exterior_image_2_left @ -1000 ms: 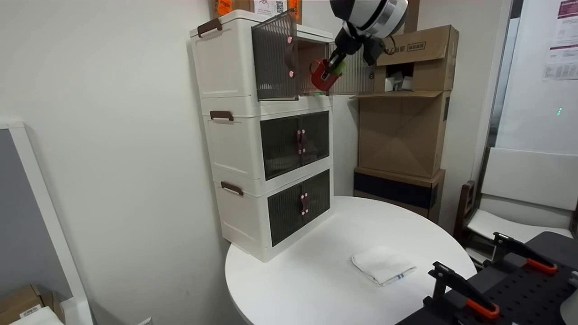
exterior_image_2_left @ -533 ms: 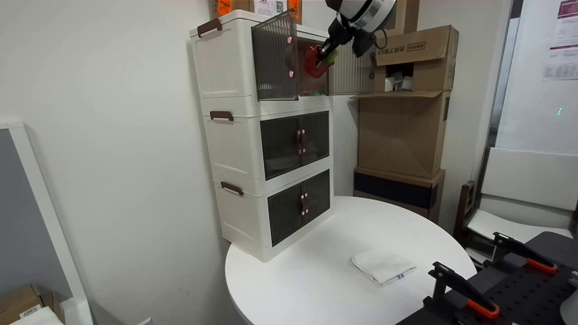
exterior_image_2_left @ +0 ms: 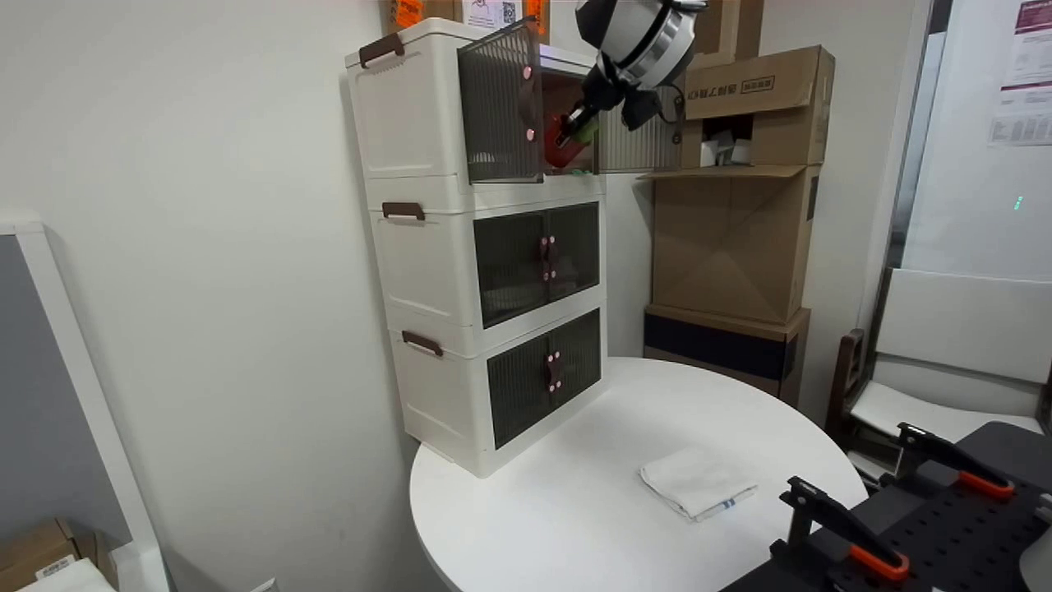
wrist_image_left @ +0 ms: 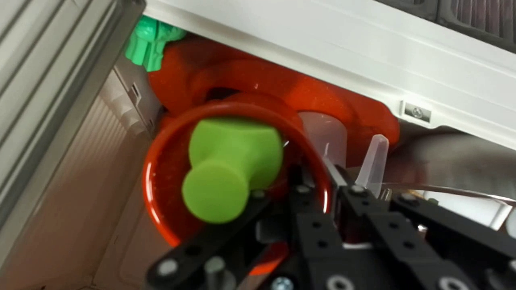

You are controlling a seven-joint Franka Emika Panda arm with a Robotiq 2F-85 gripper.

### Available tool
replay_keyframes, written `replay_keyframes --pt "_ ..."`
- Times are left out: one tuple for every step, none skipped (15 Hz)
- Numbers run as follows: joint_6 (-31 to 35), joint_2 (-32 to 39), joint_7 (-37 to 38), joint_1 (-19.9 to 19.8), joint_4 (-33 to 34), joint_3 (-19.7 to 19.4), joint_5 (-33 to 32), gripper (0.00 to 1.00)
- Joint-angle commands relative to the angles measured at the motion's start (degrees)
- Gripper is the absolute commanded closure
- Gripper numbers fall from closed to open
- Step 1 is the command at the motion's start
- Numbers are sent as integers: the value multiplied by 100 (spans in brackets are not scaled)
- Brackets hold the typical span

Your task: Put the red cup into the top compartment

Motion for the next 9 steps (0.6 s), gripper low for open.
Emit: replay_keyframes --pt "-178 385 173 152 528 -110 -183 98" --pt "-184 438 185 184 577 -132 -215 98" --pt "-194 489 187 210 625 -147 -230 98" --pt "-184 535 199 242 666 -168 -254 98" --pt "-191 577 205 273 696 -186 -285 98" --pt "-203 620 240 328 731 -238 -346 98" --pt "-210 669 265 372 772 -277 -394 98" --pt "-220 725 327 440 813 -351 -485 98" --pt "-250 775 391 504 850 -429 -573 98"
